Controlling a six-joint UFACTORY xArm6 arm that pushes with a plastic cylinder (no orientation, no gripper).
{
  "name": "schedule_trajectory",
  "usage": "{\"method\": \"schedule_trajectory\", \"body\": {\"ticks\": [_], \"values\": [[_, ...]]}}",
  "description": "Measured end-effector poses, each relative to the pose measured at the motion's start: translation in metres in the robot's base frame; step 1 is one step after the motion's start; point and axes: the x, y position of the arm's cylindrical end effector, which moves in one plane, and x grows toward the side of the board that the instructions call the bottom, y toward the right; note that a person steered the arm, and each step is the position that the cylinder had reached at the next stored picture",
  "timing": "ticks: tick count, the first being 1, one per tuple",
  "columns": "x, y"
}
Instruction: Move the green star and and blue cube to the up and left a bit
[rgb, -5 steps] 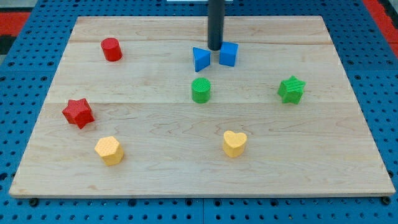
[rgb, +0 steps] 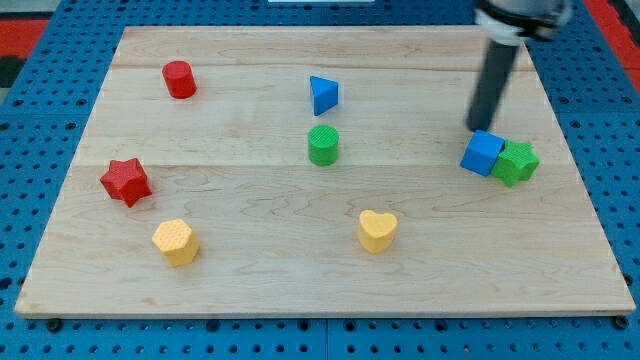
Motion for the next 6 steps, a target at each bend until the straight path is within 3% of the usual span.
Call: {"method": "schedule_trajectory", "body": {"ticks": [1, 2, 4, 6], "values": [[0.037, 0.053], [0.064, 0.039], [0.04, 0.011], [0.044, -0.029]]}}
